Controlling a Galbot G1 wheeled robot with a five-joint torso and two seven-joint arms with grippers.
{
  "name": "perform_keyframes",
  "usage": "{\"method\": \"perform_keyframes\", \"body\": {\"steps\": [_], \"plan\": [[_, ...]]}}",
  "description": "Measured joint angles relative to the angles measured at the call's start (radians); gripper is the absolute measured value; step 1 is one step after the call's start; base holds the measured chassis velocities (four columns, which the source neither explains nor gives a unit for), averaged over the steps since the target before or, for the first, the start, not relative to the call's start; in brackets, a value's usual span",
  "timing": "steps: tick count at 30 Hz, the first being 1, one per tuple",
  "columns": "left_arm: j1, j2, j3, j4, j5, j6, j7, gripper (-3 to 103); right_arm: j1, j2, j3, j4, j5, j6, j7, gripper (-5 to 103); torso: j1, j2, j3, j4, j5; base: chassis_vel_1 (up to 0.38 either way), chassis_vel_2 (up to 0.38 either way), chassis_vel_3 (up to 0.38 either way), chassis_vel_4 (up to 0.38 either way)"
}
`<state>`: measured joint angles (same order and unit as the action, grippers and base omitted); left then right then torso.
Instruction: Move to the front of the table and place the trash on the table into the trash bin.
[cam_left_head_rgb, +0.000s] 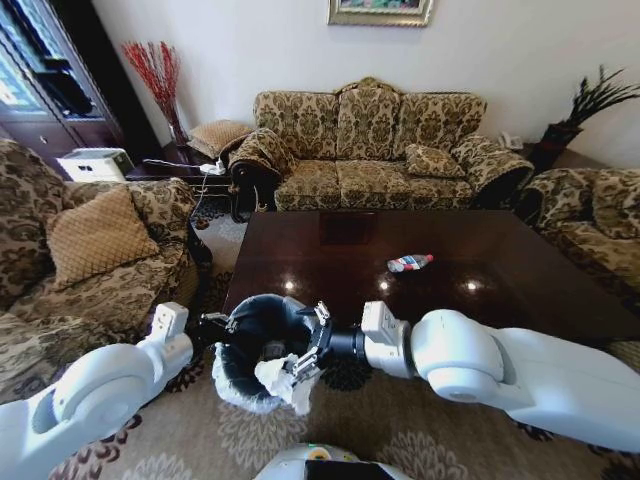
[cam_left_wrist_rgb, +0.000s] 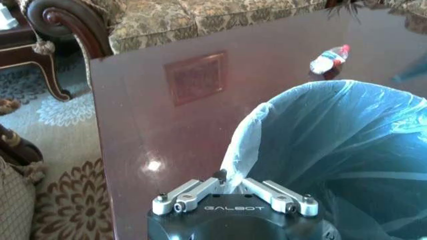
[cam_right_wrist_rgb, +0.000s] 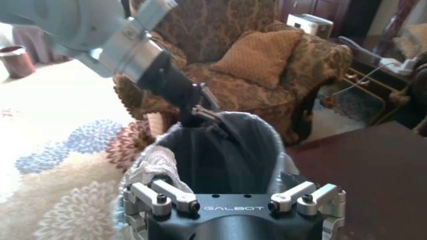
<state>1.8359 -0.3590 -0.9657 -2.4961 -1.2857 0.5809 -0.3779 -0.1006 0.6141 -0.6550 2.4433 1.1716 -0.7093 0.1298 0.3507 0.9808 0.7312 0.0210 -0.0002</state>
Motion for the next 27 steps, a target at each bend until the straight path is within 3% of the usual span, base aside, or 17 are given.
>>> {"method": "perform_keyframes", "body": {"steps": [6, 10, 16, 18, 20, 22, 25, 27], "plan": [[0.0, -0.005, 0.014, -0.001, -0.007, -0.01, -0.003, 0, 0.009, 0.014, -0.002, -0.019, -0.036, 0.027, 0.0, 100, 0.0, 0.0, 0.0, -0.0004, 0.0004, 0.0, 0.0, 0.0, 0.0], [0.008, -0.022, 0.028, -0.005, -0.006, -0.011, -0.003, 0, 0.011, 0.033, -0.006, -0.012, 0.019, 0.047, 0.0, 100, 0.0, 0.0, 0.0, -0.0001, 0.0, 0.0, 0.0, 0.0, 0.0], [0.009, -0.019, 0.039, -0.005, -0.005, -0.015, -0.003, 0, 0.03, 0.045, -0.006, -0.015, 0.018, 0.038, 0.0, 100, 0.0, 0.0, 0.0, -0.0003, 0.0006, 0.0, 0.0, 0.0, 0.0], [0.007, -0.013, 0.039, -0.005, -0.005, -0.017, -0.002, 0, 0.037, 0.018, -0.009, -0.028, -0.057, 0.018, 0.0, 100, 0.0, 0.0, 0.0, -0.0002, 0.0, 0.0, 0.0, 0.0, 0.0], [0.005, -0.013, 0.039, -0.005, -0.005, -0.018, -0.002, 0, 0.037, 0.015, -0.005, -0.029, -0.049, 0.032, 0.0, 100, 0.0, 0.0, 0.0, -0.0008, -0.0003, 0.0, 0.0, 0.0, 0.0], [0.004, -0.014, 0.04, -0.005, -0.006, -0.018, -0.002, 0, 0.04, 0.035, 0.004, -0.012, 0.025, 0.03, -0.001, 100, 0.0, 0.0, 0.0, -0.0007, 0.0008, 0.0, 0.0, 0.0, 0.0], [0.002, -0.015, 0.044, -0.005, -0.005, -0.021, -0.001, 0, 0.049, 0.019, 0.002, -0.043, -0.037, 0.044, 0.0, 100, 0.0, 0.0, 0.0, 0.0, -0.0004, 0.0, 0.0, 0.0, 0.0], [-0.001, -0.02, 0.046, -0.005, -0.005, -0.022, -0.001, 0, 0.046, 0.03, -0.001, -0.033, -0.016, 0.045, -0.001, 100, 0.0, 0.0, 0.0, -0.0003, 0.0006, 0.0, 0.0, 0.0, 0.0]]}}
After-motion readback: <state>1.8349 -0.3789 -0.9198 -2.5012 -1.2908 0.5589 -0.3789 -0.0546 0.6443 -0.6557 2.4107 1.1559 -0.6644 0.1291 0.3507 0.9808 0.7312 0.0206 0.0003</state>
